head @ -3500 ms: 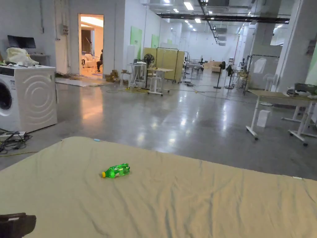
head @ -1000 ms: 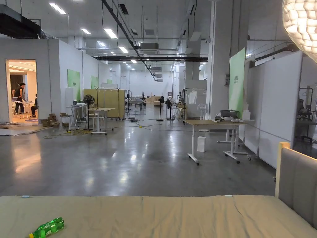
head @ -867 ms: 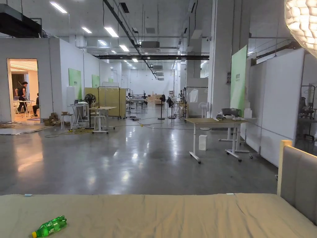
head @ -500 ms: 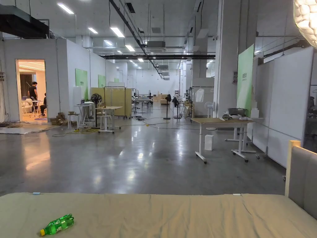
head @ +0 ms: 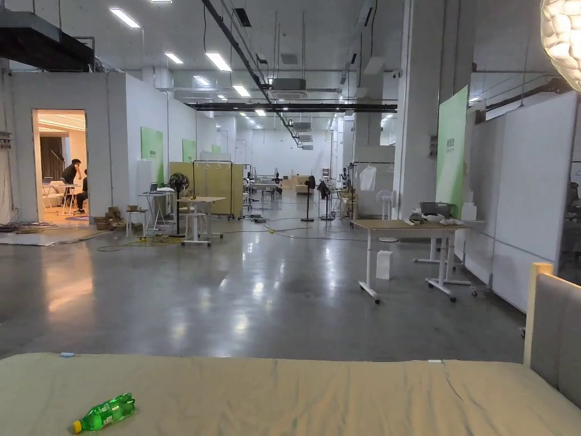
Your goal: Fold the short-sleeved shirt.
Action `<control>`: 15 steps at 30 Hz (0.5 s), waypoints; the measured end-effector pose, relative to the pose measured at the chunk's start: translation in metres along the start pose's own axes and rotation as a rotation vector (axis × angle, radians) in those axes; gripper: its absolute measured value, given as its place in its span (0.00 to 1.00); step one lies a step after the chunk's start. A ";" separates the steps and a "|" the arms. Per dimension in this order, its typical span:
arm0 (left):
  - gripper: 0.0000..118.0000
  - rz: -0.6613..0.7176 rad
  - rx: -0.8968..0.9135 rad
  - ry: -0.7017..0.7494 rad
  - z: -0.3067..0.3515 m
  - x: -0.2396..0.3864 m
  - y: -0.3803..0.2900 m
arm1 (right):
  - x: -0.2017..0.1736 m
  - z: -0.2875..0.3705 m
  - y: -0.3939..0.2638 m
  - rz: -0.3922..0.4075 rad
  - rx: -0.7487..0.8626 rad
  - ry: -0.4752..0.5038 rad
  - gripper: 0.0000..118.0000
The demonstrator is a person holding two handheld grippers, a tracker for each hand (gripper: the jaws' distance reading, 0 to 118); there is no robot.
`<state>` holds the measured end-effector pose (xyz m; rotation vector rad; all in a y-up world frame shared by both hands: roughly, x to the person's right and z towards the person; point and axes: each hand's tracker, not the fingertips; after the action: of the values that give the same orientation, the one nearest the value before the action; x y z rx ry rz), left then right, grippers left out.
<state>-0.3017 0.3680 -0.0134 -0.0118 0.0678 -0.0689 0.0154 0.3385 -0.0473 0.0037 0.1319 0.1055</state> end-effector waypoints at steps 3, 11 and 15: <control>1.00 0.004 -0.006 0.005 0.001 -0.002 -0.001 | -0.002 0.002 -0.001 0.000 -0.005 0.006 1.00; 1.00 0.008 0.003 0.014 0.003 -0.001 0.000 | -0.003 0.001 -0.003 0.006 -0.016 0.019 1.00; 1.00 0.005 0.002 0.007 0.003 0.001 0.000 | -0.005 0.003 -0.001 0.018 0.000 0.030 1.00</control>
<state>-0.3009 0.3682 -0.0110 -0.0094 0.0750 -0.0645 0.0106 0.3368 -0.0436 0.0036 0.1616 0.1232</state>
